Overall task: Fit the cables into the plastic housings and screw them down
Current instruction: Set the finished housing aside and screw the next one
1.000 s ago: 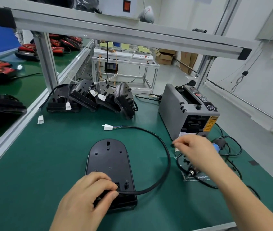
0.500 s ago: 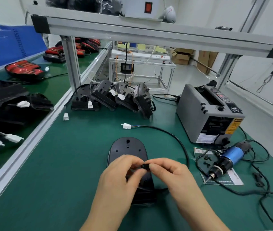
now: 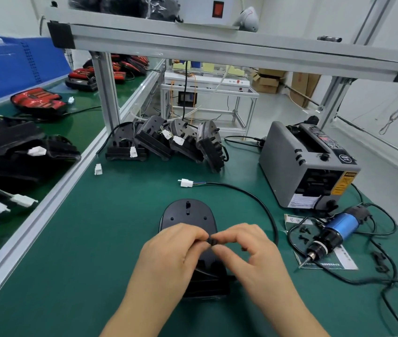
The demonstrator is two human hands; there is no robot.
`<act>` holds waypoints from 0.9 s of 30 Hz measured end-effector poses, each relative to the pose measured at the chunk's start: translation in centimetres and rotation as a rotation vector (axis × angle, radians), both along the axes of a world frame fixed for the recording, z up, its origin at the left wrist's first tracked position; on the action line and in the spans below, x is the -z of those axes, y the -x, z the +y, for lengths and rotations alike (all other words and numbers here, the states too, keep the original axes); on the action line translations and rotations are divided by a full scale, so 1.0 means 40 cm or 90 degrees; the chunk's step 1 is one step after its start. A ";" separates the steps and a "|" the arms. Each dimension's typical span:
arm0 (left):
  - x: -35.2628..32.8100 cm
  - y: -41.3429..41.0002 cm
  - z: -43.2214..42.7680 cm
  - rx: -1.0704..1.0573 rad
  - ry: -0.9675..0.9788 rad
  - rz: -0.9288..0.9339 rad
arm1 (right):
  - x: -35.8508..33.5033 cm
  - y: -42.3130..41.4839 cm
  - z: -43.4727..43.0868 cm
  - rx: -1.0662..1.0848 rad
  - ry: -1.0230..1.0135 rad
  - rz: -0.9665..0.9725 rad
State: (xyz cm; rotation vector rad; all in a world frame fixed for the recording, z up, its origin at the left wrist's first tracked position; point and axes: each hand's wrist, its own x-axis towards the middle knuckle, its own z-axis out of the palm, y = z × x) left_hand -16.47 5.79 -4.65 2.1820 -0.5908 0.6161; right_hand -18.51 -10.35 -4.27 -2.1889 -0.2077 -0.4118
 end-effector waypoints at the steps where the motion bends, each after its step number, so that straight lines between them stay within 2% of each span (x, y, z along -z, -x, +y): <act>1: -0.001 -0.002 0.000 0.008 -0.002 0.006 | -0.001 -0.001 -0.002 0.001 0.058 -0.033; 3: -0.001 -0.003 0.000 0.012 0.028 0.037 | -0.004 -0.002 -0.001 0.007 0.092 -0.061; 7: 0.003 0.005 -0.008 -0.018 0.122 0.083 | -0.001 -0.001 0.013 0.030 -0.026 -0.012; 12: 0.014 0.013 0.001 -0.009 0.005 -0.028 | 0.008 0.012 0.027 0.055 -0.109 0.024; 15: 0.029 0.016 0.001 0.017 -0.007 -0.102 | 0.017 0.022 0.030 0.054 -0.158 0.068; 19: 0.041 0.022 0.002 0.047 0.016 -0.088 | 0.013 0.041 0.033 0.025 -0.209 0.127; 23: 0.054 0.032 0.014 0.113 0.033 -0.090 | -0.011 0.055 0.018 -0.044 -0.297 0.247; 27: 0.079 0.045 0.024 0.134 0.013 -0.130 | -0.018 0.066 0.004 -0.065 -0.268 0.305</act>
